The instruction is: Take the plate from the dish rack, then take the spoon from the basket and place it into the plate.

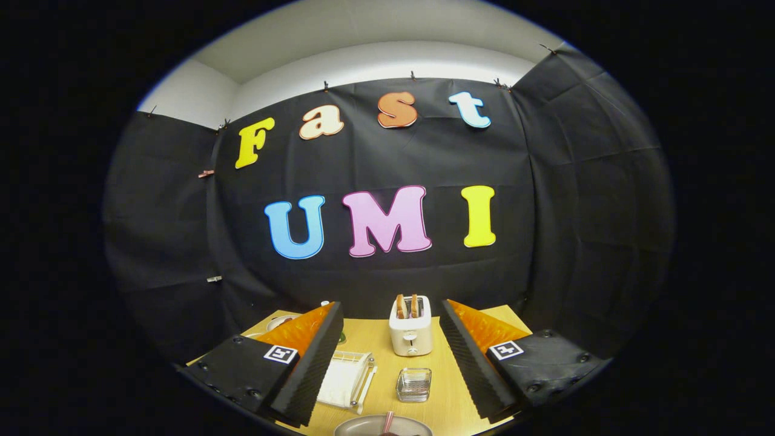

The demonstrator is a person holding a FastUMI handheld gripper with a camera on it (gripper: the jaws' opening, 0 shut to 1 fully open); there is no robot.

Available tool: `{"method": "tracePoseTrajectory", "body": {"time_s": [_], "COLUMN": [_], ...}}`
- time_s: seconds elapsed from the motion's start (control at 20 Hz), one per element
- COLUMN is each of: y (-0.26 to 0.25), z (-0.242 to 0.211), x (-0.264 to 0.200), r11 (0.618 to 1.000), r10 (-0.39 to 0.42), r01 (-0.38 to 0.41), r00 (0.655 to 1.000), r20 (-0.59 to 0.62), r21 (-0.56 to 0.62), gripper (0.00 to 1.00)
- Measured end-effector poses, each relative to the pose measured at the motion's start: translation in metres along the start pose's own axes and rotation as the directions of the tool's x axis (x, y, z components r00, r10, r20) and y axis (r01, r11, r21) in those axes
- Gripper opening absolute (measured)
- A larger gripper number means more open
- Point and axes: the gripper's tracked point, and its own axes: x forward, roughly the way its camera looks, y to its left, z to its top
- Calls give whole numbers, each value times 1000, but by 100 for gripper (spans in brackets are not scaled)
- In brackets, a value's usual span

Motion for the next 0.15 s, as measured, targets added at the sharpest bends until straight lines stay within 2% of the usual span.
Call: {"method": "tracePoseTrajectory", "body": {"time_s": [0.15], "y": [-3], "z": [-4], "x": [-5], "r11": [999], "r10": [-3], "r01": [3], "r00": [1000], "r20": [-8], "r21": [-39], "gripper": [98]}}
